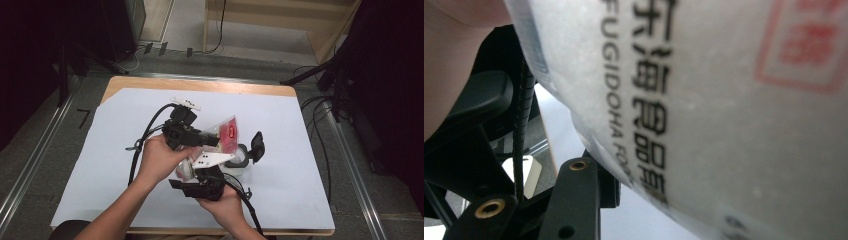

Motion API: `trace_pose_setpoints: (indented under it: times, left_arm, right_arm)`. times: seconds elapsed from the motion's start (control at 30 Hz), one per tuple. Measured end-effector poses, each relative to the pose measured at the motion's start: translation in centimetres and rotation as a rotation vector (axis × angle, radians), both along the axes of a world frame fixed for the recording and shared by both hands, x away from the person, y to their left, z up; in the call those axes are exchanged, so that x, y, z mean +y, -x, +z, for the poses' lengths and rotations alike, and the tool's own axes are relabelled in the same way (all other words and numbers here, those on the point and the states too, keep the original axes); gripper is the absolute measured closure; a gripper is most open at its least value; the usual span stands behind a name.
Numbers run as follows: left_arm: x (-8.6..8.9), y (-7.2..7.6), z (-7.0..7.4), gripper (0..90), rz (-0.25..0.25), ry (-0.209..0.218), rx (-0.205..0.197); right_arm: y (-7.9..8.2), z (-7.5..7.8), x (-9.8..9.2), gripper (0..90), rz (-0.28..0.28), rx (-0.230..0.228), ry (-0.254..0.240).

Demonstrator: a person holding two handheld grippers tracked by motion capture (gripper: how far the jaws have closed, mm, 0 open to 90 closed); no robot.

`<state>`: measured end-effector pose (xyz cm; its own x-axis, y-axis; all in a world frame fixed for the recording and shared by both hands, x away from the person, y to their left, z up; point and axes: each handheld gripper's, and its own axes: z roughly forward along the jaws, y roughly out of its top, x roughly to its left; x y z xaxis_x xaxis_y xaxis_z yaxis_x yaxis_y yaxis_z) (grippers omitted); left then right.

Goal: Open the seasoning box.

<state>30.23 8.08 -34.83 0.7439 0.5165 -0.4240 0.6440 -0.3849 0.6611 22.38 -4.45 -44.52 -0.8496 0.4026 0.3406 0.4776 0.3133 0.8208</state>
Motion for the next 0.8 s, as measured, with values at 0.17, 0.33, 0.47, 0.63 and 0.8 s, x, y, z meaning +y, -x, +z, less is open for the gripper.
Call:
trace_pose_setpoints:
  times: [0.17, 0.33, 0.47, 0.63, 0.8]
  left_arm:
    - [0.00, 0.04, 0.10, 77.2, 0.002, -0.003, -0.002]
    - [0.05, -0.13, 0.26, 77.8, 0.006, 0.003, 0.002]
    - [-0.22, 0.08, 0.46, 77.7, 0.008, -0.009, -0.010]
    - [-0.45, -0.06, 0.46, 73.8, 0.002, 0.013, -0.001]
    - [-0.73, -0.02, 0.62, 71.7, -0.002, 0.009, -0.008]
  right_arm:
    - [0.04, 0.05, 0.07, 61.8, 0.000, 0.004, -0.008]
    - [0.12, 0.06, 0.28, 61.2, -0.002, -0.016, -0.007]
    - [0.15, 0.07, 0.39, 61.6, -0.014, -0.030, -0.001]
    - [-0.04, 0.07, 0.07, 62.0, -0.019, -0.019, -0.028]
    - [-0.13, 0.23, -0.15, 62.0, -0.029, 0.014, -0.061]
